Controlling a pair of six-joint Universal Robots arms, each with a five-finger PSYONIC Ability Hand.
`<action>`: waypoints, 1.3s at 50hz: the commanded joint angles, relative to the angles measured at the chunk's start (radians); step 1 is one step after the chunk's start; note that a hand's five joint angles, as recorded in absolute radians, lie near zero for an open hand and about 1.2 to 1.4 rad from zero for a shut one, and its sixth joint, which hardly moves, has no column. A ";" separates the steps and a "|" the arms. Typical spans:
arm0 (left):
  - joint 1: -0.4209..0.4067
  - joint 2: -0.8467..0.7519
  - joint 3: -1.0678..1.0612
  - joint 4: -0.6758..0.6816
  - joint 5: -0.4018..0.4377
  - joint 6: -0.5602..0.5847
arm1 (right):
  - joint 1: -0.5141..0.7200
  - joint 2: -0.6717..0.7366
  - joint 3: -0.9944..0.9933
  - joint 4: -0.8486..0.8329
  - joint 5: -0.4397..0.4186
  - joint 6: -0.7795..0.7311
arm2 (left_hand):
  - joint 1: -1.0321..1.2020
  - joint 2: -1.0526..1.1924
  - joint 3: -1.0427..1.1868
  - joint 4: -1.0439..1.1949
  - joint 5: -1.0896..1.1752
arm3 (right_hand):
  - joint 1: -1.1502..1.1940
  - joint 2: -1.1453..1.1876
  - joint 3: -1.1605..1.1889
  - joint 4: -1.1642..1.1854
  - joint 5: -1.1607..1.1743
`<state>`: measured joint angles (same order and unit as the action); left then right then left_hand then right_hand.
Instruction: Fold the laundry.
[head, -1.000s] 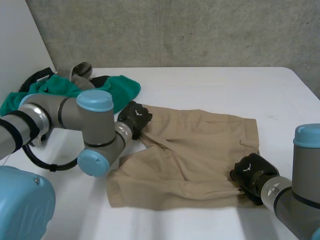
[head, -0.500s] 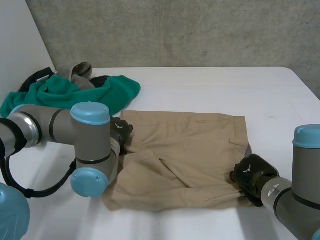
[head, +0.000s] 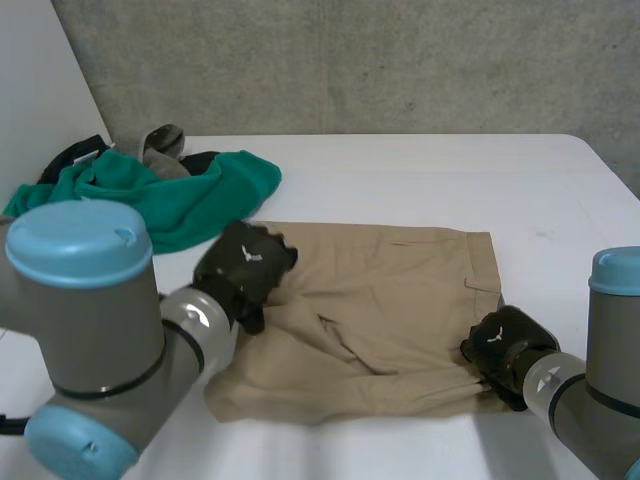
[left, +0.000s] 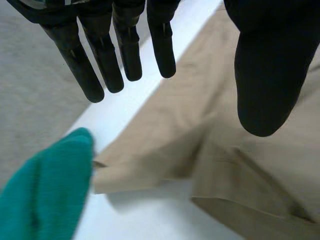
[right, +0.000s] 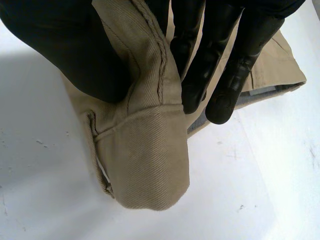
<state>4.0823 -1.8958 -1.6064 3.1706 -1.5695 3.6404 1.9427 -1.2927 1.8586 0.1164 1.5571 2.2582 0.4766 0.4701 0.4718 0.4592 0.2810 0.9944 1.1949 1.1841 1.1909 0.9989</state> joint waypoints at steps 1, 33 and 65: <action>-0.034 -0.006 -0.069 -0.026 0.009 0.000 | -0.002 -0.005 0.001 0.003 0.001 0.000 | 0.080 0.087 0.085 0.098 0.101 | 0.402 0.201 0.212 0.205 0.223; -0.083 0.299 -0.205 -0.173 -0.052 -0.111 | -0.002 -0.005 0.001 0.002 0.001 0.043 | 0.063 0.069 0.068 0.080 0.084 | 0.402 0.201 0.212 0.205 0.223; -0.167 0.135 -0.270 -0.129 -0.159 -0.125 | -0.004 -0.146 0.051 0.162 0.000 0.048 | 0.920 0.926 0.924 0.937 0.941 | 0.402 0.201 0.212 0.205 0.223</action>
<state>3.9622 -1.8145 -1.8565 3.0841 -1.6784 3.4959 1.9415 -1.3306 1.8708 0.1443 1.5688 2.3416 1.1380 1.1905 1.1770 1.1928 0.9608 0.9944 1.1949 1.1841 1.1909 0.9988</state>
